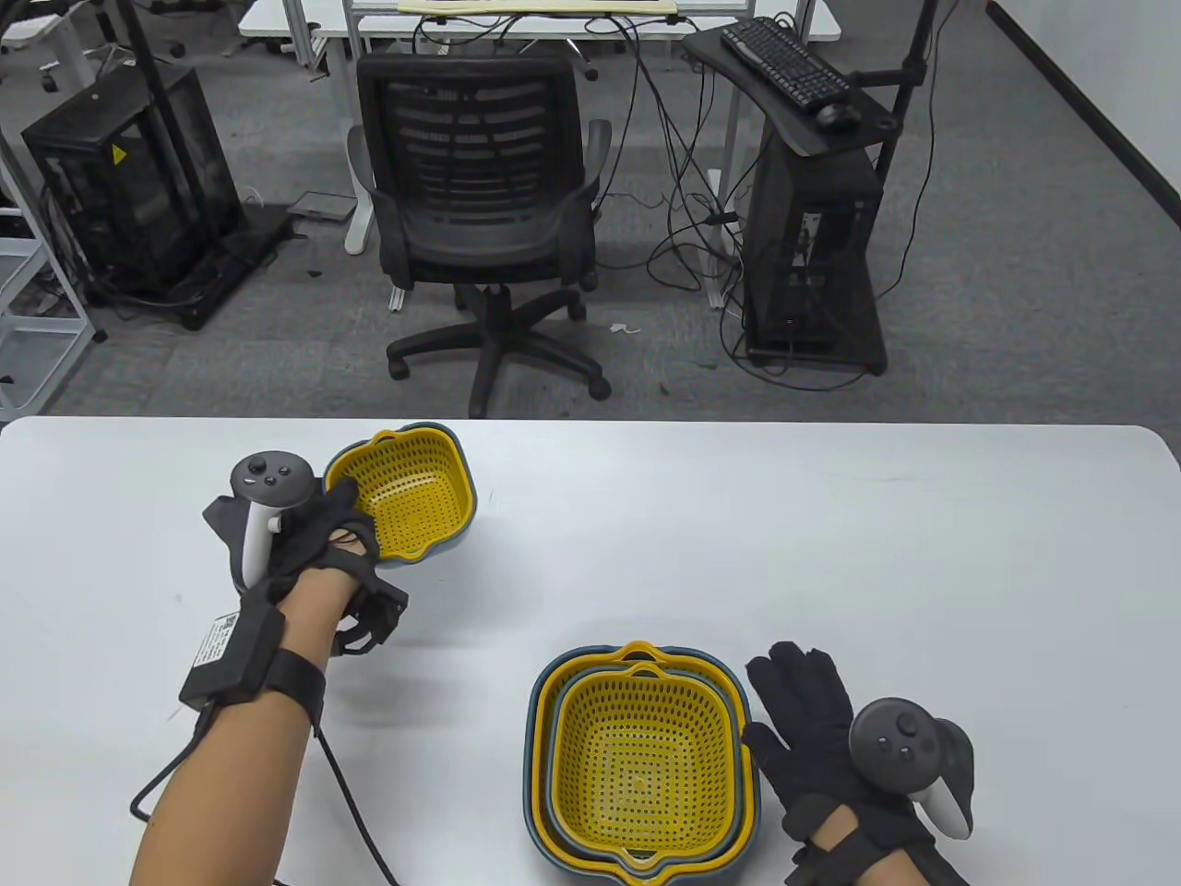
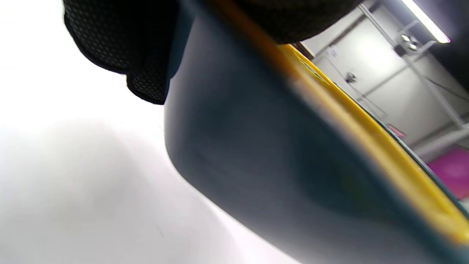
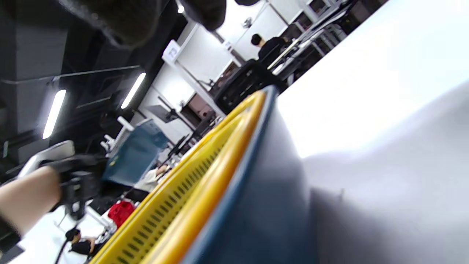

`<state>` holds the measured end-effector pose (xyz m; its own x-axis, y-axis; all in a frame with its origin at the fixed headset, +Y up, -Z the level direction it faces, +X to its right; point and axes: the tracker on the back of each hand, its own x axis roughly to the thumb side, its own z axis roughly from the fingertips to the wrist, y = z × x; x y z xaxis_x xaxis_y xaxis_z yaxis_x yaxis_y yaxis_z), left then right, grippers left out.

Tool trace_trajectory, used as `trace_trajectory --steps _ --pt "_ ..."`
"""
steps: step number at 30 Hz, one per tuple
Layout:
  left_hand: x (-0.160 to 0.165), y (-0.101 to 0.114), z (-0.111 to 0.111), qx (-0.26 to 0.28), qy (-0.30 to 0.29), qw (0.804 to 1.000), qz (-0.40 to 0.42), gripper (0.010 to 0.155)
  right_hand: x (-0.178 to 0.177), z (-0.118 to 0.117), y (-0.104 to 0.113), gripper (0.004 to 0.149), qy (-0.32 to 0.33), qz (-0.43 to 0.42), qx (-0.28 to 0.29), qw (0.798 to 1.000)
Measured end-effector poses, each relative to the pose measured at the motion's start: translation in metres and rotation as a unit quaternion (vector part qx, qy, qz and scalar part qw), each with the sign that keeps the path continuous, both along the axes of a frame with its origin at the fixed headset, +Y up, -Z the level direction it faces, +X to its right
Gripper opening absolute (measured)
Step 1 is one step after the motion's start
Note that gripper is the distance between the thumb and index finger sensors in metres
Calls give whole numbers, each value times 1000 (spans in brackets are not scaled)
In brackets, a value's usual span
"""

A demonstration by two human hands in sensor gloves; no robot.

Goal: Nest basins with drain baskets

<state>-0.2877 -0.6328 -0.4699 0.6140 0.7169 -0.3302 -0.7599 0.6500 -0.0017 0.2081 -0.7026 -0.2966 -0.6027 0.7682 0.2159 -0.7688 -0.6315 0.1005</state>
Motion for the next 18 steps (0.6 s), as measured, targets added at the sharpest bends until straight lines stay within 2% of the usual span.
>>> trace_trajectory --steps 4,10,14,18 --pt "42 11 37 -6 -77 996 33 62 13 -3 -3 70 -25 -26 -13 999" --pt "105 18 94 -16 -176 984 11 63 26 -6 -6 70 -48 -57 -22 997" --pt "148 8 127 -22 -228 973 -24 67 34 -7 -9 71 -69 -83 -40 993" --pt "181 -12 150 -61 -278 954 -94 68 40 -6 -11 72 -74 -118 -56 989"
